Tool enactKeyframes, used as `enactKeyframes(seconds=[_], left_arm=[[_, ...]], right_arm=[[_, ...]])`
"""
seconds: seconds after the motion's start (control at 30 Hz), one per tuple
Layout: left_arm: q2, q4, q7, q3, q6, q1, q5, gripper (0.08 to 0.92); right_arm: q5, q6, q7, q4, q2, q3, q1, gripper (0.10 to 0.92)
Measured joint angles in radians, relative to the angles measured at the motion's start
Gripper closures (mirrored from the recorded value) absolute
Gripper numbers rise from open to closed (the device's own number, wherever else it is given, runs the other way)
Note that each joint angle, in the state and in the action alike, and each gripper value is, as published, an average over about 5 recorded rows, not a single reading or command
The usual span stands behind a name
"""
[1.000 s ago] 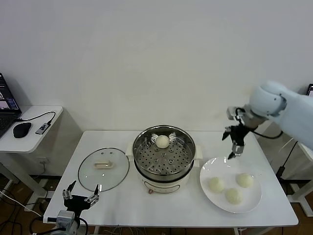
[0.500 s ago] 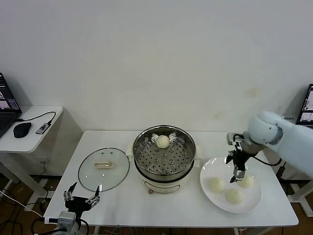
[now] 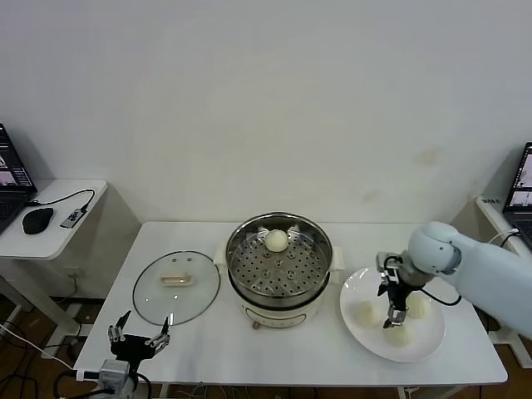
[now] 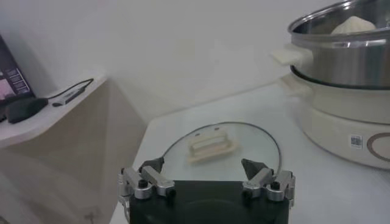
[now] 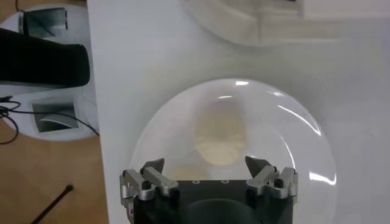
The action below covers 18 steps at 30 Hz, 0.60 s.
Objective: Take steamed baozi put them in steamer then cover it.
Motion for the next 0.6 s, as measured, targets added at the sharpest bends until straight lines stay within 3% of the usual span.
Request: enactKeyframes(seconds=[0.6], left_arm=[[-0.005,0.012,0.001,-0.005,0.003,0.004,0.0,0.177]], right_arm=[[-0.077,0.042,0.052,-0.085,0.09,0.062,-0.096,0.203]])
